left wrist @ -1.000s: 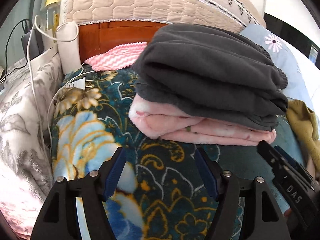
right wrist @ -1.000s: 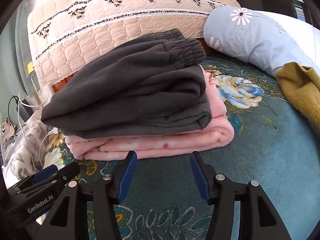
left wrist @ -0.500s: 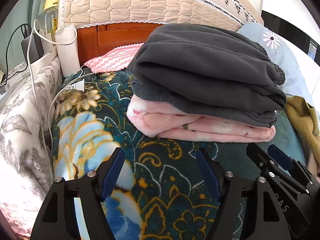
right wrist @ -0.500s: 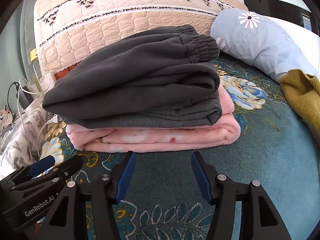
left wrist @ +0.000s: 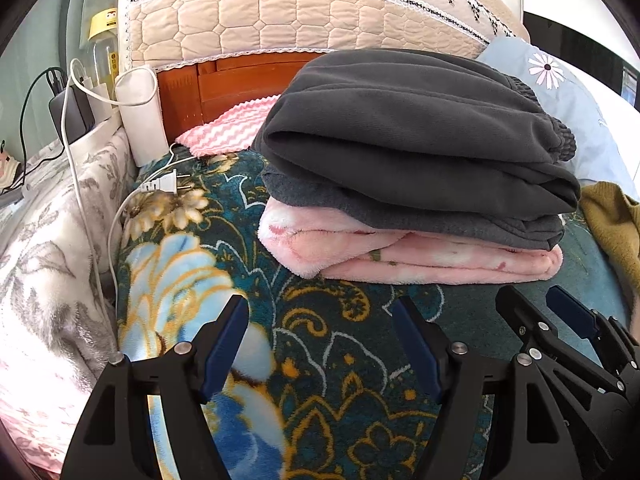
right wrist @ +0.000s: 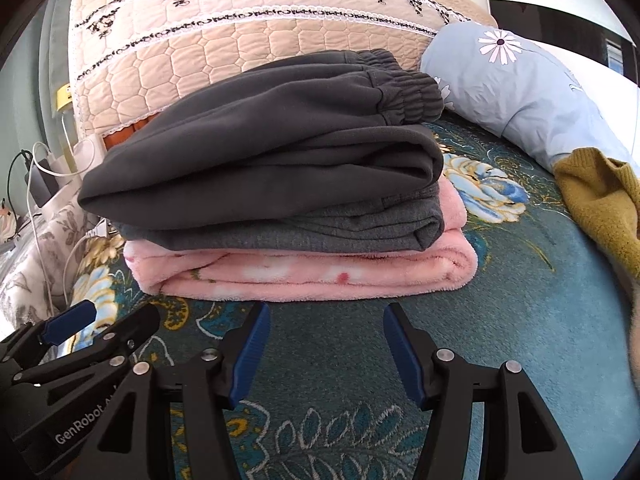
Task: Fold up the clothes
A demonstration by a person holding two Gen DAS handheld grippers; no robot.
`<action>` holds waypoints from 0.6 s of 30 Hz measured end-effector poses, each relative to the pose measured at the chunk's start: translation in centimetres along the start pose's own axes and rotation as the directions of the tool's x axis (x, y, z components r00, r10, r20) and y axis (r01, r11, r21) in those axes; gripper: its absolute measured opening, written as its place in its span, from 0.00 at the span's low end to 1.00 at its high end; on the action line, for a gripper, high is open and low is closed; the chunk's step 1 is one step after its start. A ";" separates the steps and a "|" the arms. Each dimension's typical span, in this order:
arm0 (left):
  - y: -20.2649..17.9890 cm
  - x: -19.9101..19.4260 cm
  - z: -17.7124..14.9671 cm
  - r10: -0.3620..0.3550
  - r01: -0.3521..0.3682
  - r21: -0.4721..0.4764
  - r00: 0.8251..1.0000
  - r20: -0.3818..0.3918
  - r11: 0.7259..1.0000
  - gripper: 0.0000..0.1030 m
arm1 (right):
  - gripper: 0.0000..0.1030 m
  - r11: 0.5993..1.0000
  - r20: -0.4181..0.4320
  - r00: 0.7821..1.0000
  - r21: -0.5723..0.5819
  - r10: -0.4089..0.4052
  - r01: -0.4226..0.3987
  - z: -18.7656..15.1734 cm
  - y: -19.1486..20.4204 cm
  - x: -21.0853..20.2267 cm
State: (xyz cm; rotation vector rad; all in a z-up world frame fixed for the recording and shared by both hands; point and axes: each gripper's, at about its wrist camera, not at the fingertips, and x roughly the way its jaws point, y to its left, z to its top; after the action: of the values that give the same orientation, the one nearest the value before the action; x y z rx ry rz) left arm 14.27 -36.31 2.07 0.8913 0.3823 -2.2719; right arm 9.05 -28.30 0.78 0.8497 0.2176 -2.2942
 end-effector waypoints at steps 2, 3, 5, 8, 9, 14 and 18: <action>0.1 0.1 0.0 -0.003 0.003 -0.003 1.000 -0.002 1.000 0.73 | 0.62 1.000 0.000 1.000 0.002 0.000 0.000 0.0 0.0 0.0; 0.2 0.1 0.1 -0.002 0.002 -0.007 1.000 -0.001 1.000 0.73 | 0.64 1.000 0.000 1.000 0.002 -0.002 0.002 0.0 0.0 -0.1; 0.3 0.2 0.1 0.000 0.000 -0.015 1.000 0.000 1.000 0.73 | 0.66 1.000 -0.001 1.000 0.003 -0.002 0.002 0.0 0.1 -0.1; 0.3 0.3 0.1 0.005 -0.005 -0.020 1.000 0.006 1.000 0.73 | 0.68 1.000 0.000 1.000 0.004 -0.014 0.014 0.0 0.2 -0.2; 0.2 0.3 0.1 0.008 -0.008 -0.020 1.000 0.007 1.000 0.73 | 0.69 1.000 -0.001 1.000 0.005 -0.019 0.019 -0.1 0.2 -0.3; 0.2 0.3 0.1 0.005 -0.004 -0.028 1.000 0.009 1.000 0.73 | 0.77 0.999 -0.004 0.999 0.022 -0.041 0.041 -0.1 -0.1 -0.3; 0.2 0.3 0.0 0.009 -0.009 -0.029 1.000 0.010 1.000 0.73 | 0.79 0.998 -0.003 0.999 0.020 -0.054 0.054 -0.1 0.0 -0.4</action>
State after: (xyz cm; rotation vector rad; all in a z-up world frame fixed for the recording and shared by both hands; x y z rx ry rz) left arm 14.20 -36.58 1.90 0.8648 0.4055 -2.2562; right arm 9.32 -28.08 0.97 0.8659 0.2218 -2.3496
